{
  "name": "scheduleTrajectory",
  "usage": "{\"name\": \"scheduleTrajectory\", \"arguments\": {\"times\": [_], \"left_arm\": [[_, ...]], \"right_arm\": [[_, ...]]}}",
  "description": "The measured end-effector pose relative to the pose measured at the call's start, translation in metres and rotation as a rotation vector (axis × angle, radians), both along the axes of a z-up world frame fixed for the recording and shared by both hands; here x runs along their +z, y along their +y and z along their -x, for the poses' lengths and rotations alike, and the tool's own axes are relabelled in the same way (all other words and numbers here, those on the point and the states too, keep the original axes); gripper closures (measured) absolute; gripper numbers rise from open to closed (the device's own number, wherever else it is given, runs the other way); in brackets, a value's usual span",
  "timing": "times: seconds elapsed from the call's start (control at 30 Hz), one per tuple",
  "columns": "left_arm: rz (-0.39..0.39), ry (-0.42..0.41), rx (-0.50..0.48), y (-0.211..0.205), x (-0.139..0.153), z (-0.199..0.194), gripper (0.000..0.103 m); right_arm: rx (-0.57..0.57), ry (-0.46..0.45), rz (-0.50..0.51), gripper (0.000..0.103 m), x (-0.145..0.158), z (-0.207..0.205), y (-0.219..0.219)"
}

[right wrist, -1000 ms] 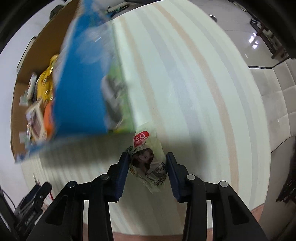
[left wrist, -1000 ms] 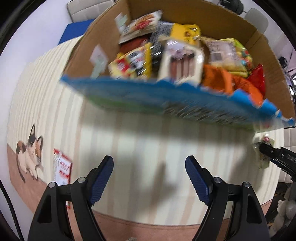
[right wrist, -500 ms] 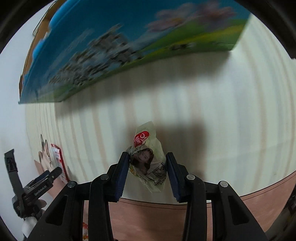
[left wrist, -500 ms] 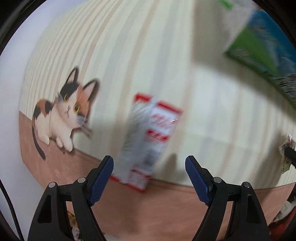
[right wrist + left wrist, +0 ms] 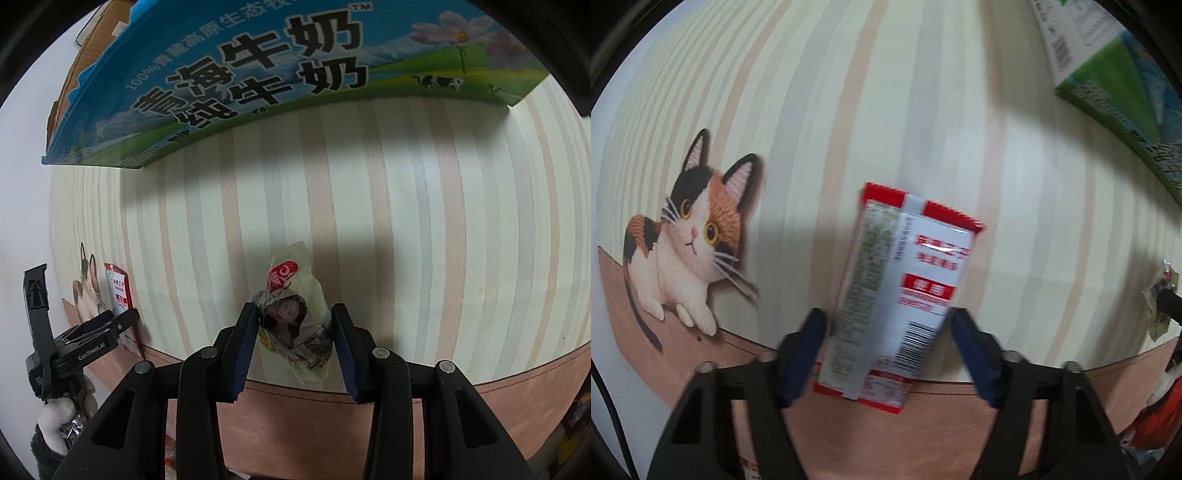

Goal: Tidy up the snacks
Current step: 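Grasp the red-white spicy strip packet with the left tool while the right tool grasps the clear candy, then carry both items into the box and open both tools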

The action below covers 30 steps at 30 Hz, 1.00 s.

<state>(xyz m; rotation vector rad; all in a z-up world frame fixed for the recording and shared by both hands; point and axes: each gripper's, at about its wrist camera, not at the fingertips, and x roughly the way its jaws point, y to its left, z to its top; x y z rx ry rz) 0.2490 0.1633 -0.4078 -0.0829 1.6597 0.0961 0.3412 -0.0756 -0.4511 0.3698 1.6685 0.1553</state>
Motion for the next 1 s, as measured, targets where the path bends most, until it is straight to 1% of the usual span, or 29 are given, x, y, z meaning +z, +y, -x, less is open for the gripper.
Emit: {"name": "scheduleTrajectory", "arguments": {"times": [0.1,0.23,0.33,0.4,0.47,0.5,0.53,0.73,0.77,0.8,0.9,1.0], "left_arm": [[-0.015,-0.007,-0.017,-0.015,0.002,0.001,0.05],[0.008,0.008,0.017,-0.036,0.0,0.003,0.051],[0.031,0.045,0.047,-0.058,-0.003,0.013,0.051],[0.04,0.055,0.03,-0.075,-0.006,0.018,0.05],[0.016,0.061,0.01,-0.087,-0.009,0.02,0.05],[-0.002,0.055,0.002,-0.091,-0.01,0.021,0.047],[-0.012,0.044,-0.005,-0.095,-0.01,0.02,0.047],[0.009,0.058,0.002,-0.108,-0.014,0.019,0.046],[0.008,0.06,-0.001,-0.106,-0.008,0.02,0.047],[0.012,0.06,0.0,-0.107,-0.008,0.02,0.048],[0.01,0.06,0.007,-0.096,-0.009,0.018,0.049],[0.002,0.053,0.006,-0.098,-0.003,0.017,0.052]], "right_arm": [[-0.004,-0.001,0.002,0.06,0.003,0.002,-0.008],[-0.018,-0.004,0.005,0.06,0.01,0.006,-0.025],[-0.018,0.009,0.026,0.06,0.012,0.01,-0.037],[-0.018,0.03,0.038,0.059,0.011,0.014,-0.05],[-0.014,0.051,0.05,0.059,0.007,0.017,-0.057],[-0.017,0.059,0.052,0.059,0.005,0.017,-0.059],[-0.023,0.069,0.053,0.059,0.002,0.018,-0.061],[-0.075,0.087,0.041,0.056,-0.012,0.016,-0.072],[-0.082,0.091,0.041,0.056,-0.013,0.015,-0.073],[-0.084,0.091,0.043,0.056,-0.013,0.014,-0.073],[-0.072,0.081,0.069,0.057,-0.011,0.014,-0.071],[-0.056,0.065,0.09,0.058,-0.011,0.014,-0.061]]}}
